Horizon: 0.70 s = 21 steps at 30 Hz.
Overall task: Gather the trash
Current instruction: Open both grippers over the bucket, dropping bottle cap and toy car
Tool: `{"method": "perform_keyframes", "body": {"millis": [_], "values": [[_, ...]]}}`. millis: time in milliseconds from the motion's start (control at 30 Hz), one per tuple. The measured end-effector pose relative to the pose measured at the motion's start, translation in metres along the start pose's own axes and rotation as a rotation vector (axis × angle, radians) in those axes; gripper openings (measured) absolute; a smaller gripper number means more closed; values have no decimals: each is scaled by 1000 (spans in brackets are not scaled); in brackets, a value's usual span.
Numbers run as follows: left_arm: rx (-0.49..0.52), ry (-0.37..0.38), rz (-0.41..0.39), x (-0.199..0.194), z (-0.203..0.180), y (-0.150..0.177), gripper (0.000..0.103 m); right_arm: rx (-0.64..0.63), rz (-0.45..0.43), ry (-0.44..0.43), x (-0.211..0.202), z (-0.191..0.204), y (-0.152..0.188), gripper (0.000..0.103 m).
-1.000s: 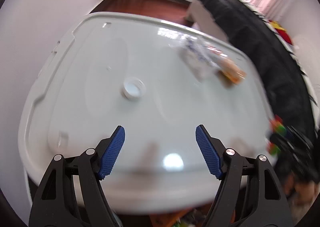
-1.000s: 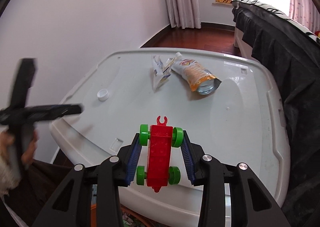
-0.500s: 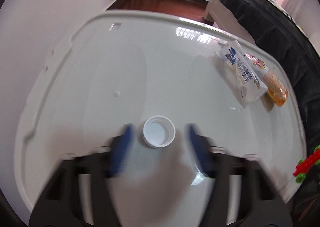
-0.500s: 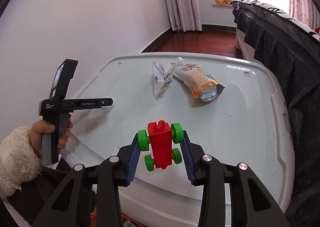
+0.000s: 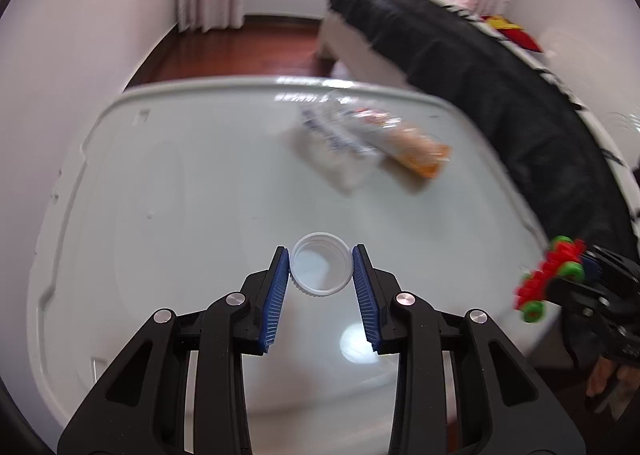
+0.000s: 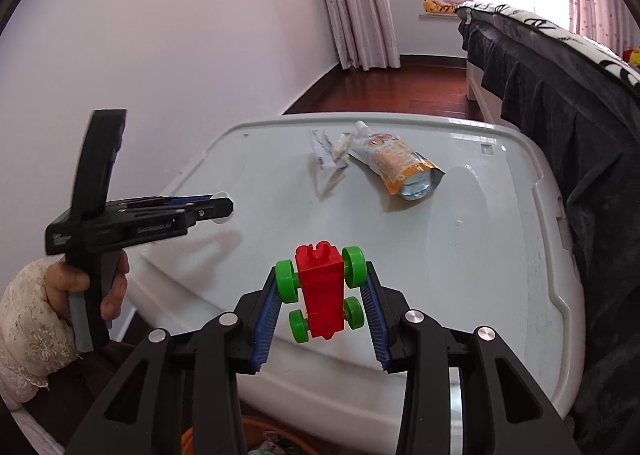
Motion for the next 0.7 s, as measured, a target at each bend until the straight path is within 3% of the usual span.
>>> {"method": "perform_keyframes", "body": {"millis": [100, 233, 500, 533, 567, 600, 700], "values": [[3, 65, -6, -28, -19, 17, 32, 10, 19, -29, -19, 15, 14, 40], [68, 102, 60, -53, -45, 58, 32, 13, 96, -78, -42, 37, 51, 40], [174, 185, 350, -80, -100, 179, 34, 13, 355, -143, -53, 62, 141, 42], [190, 195, 383, -79, -103, 189, 38, 27, 403, -146, -48, 61, 157, 49], [213, 189, 440, -74, -108, 200, 54, 36, 428, -135, -45, 60, 165, 69], [230, 160, 462, -71, -110, 206, 63, 40, 429, -110, -44, 58, 170, 74], [225, 155, 472, -72, -108, 208, 63, 93, 363, -99, -60, 50, 168, 75]]}}
Point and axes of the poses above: each gripper's, at about its wrist camera, not at the fingertips, and x roughly the way its jaws point, z to its left, y to its underside, the point moved 3 cm from there along x, roughly the way its jaws point, and after that the axes turned 8 degrees about -z, right-handed, at the moved point
